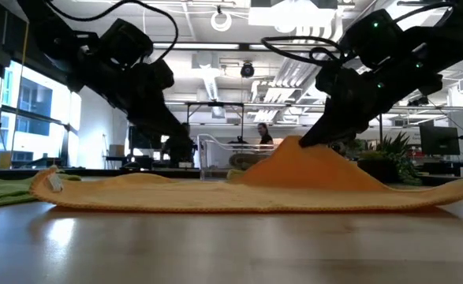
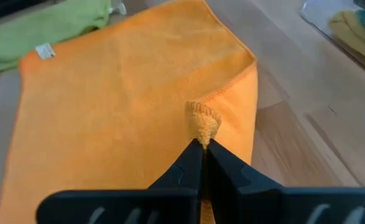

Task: Fold microfiber towels
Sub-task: Fold the orange towel on the table

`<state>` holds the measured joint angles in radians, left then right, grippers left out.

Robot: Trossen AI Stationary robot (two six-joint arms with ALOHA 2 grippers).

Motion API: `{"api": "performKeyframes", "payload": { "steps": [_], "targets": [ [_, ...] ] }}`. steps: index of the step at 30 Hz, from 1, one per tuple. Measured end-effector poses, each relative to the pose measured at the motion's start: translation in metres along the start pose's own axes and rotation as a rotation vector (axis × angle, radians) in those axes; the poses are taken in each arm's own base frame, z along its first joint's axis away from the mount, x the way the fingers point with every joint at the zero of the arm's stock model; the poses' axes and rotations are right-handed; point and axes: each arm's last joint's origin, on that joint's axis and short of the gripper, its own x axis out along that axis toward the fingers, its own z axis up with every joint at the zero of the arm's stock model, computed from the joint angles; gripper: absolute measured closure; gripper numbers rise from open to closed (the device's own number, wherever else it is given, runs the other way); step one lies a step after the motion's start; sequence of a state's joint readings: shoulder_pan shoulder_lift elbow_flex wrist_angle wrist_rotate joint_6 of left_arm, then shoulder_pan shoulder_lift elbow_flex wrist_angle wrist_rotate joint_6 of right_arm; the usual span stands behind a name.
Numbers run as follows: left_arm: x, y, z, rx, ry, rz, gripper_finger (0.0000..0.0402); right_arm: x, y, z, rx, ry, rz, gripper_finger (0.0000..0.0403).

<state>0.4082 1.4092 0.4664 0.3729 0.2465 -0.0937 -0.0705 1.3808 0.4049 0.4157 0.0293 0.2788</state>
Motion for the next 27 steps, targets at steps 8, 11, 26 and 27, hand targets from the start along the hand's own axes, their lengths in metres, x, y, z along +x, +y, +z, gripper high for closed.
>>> {"api": "performKeyframes", "payload": {
  "steps": [8,11,26,27],
  "targets": [
    [-0.036,0.012,-0.005,-0.17,0.144,0.123,0.0277,0.0,0.0,0.0,-0.056,0.0,-0.008,0.0399],
    [-0.04,0.016,-0.01,-0.219,0.193,0.141,0.026,0.0,0.0,0.0,-0.082,0.002,-0.008,0.0399],
    [-0.036,0.031,-0.011,-0.235,0.174,0.178,0.0245,-0.003,0.023,-0.019,-0.387,0.116,0.019,0.0384],
    [-0.036,0.031,-0.011,-0.235,0.173,0.178,0.0245,-0.003,0.024,-0.02,-0.392,0.125,0.023,0.0377]
  ]
}}
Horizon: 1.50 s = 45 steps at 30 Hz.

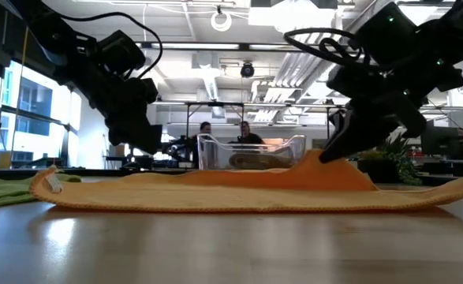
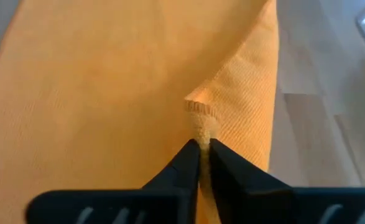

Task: Fold microfiber towels
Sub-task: Fold the orange towel on the table

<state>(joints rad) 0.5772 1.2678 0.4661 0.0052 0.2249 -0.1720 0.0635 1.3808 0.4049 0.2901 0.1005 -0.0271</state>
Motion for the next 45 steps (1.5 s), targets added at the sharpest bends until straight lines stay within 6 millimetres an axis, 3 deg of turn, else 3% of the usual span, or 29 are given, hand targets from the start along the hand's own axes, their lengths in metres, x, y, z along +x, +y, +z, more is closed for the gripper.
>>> {"api": "performKeyframes", "payload": {
  "steps": [11,16,22,27,35,45],
  "targets": [
    [0.0,0.0,0.0,0.03,0.001,0.002,0.0245,-0.003,0.019,-0.008,0.017,0.088,0.103,0.0247],
    [0.0,0.0,0.0,0.055,0.001,0.002,0.0245,-0.002,0.018,0.015,0.071,0.072,0.097,0.021],
    [0.0,-0.001,0.0,0.077,0.005,-0.023,0.0245,-0.002,-0.002,0.05,0.158,0.15,0.122,0.021],
    [0.0,-0.001,0.0,0.081,0.005,-0.028,0.0245,0.022,-0.021,0.047,0.314,0.308,0.231,0.0224],
    [0.0,-0.001,-0.002,0.078,0.019,-0.035,0.0245,0.056,-0.031,0.046,0.366,0.42,0.357,0.0242],
    [0.0,-0.003,-0.003,0.108,0.031,-0.038,0.0245,0.044,-0.035,0.068,0.25,0.467,0.314,0.0238]
  ]
}}
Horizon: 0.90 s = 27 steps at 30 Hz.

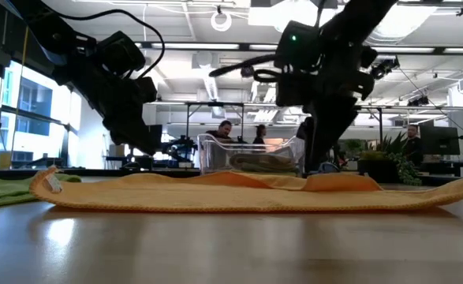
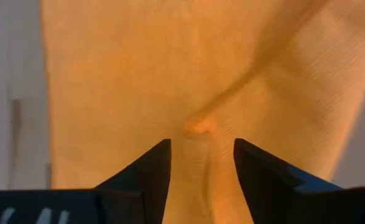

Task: Fold microfiber towels
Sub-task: Fold the orange towel on the table

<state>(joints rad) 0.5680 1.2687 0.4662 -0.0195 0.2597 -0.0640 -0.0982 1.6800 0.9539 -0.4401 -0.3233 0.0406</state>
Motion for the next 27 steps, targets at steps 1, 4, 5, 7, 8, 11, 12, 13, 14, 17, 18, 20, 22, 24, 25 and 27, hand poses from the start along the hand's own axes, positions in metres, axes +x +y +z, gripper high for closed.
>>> {"api": "performKeyframes", "payload": {
  "steps": [1,4,5,7,8,11,12,13,14,17,18,20,22,24,25,27],
  "targets": [
    [0.0,0.0,0.0,0.001,-0.001,0.0,0.0245,-0.003,0.0,0.002,-0.01,0.002,-0.018,0.0233],
    [0.0,0.0,0.0,0.0,0.0,0.0,0.0245,-0.01,0.001,0.004,-0.018,0.035,-0.064,0.0212],
    [0.0,0.0,0.0,0.0,0.0,0.0,0.0245,-0.013,0.0,0.005,-0.019,0.047,-0.069,0.0204],
    [0.0,0.0,0.0,-0.001,-0.001,-0.001,0.0245,-0.017,-0.003,0.009,-0.026,0.05,-0.072,0.0191],
    [0.0,0.0,0.0,-0.001,-0.001,-0.001,0.0245,-0.019,-0.004,0.009,-0.028,0.053,-0.069,0.0186],
    [0.0,0.0,0.0,-0.002,0.002,-0.001,0.0245,-0.021,-0.01,0.007,-0.042,0.065,-0.036,0.0179],
    [0.0,0.0,0.0,-0.002,0.005,-0.001,0.0245,-0.021,-0.013,0.006,-0.045,0.073,-0.015,0.0179],
    [0.0,0.0,-0.001,-0.003,0.006,-0.001,0.0245,-0.02,-0.016,0.005,-0.046,0.081,0.005,0.018],
    [0.0,0.0,0.0,-0.002,0.003,-0.001,0.0245,-0.02,-0.019,0.004,-0.036,0.095,0.019,0.0181],
    [0.0,0.0,0.0,-0.001,0.0,-0.001,0.0245,-0.015,-0.025,0.003,-0.032,0.102,0.084,0.0185],
    [0.0,0.0,0.0,-0.001,-0.002,-0.001,0.0245,-0.014,-0.026,0.002,-0.028,0.102,0.111,0.0186],
    [0.0,0.0,0.0,-0.001,0.0,-0.001,0.0245,-0.006,-0.024,0.003,-0.033,0.104,0.15,0.0187],
    [0.0,0.0,0.0,-0.001,-0.001,-0.001,0.0245,0.002,-0.021,0.002,-0.04,0.129,0.163,0.0187],
    [0.0,0.0,0.0,-0.001,-0.001,-0.001,0.0245,0.01,-0.019,0.002,-0.051,0.137,0.172,0.0187],
    [0.0,0.0,0.0,0.0,-0.002,-0.001,0.0245,0.013,-0.017,0.002,-0.053,0.14,0.175,0.0187],
    [0.0,0.0,0.0,0.0,-0.002,-0.001,0.0245,0.016,-0.015,0.003,-0.059,0.134,0.177,0.0189]
  ]
}}
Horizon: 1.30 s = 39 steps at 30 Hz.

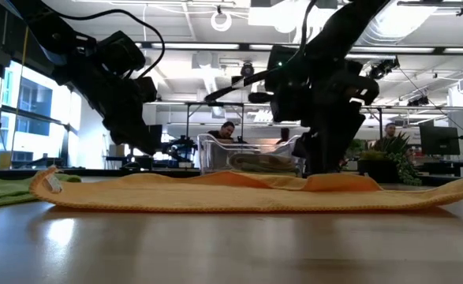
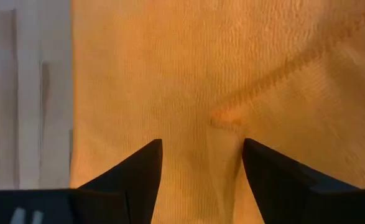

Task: Fold microfiber towels
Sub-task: Fold the orange towel on the table

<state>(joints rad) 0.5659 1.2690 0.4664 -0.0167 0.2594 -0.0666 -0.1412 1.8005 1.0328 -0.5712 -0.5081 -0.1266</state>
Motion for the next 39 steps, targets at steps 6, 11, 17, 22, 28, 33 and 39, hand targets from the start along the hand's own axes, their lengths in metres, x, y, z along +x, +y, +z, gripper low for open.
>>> {"api": "performKeyframes", "payload": {
  "steps": [6,11,17,22,28,33,39],
  "targets": [
    [0.0,0.002,-0.004,0.017,0.036,0.033,0.0245,0.002,0.0,0.002,0.025,-0.011,-0.034,0.0244],
    [-0.003,0.014,-0.009,-0.028,0.089,0.126,0.0245,0.002,0.0,0.002,0.0,-0.015,-0.037,0.0333],
    [-0.004,0.018,-0.008,-0.079,0.068,0.017,0.0232,0.002,0.0,0.003,-0.028,-0.021,-0.037,0.0394],
    [0.013,0.023,-0.014,-0.073,0.119,0.017,0.0203,0.003,0.0,0.004,-0.041,-0.029,-0.038,0.0384],
    [0.03,0.03,-0.011,-0.026,0.099,0.055,0.0172,0.003,0.001,0.004,-0.046,-0.03,-0.038,0.04],
    [0.036,0.031,-0.011,0.054,0.141,-0.001,0.0171,0.003,0.001,0.005,-0.047,-0.031,-0.037,0.0399],
    [0.038,0.03,-0.015,0.084,0.174,-0.06,0.0212,0.003,0.001,0.005,-0.051,-0.031,-0.037,0.0399]
  ]
}}
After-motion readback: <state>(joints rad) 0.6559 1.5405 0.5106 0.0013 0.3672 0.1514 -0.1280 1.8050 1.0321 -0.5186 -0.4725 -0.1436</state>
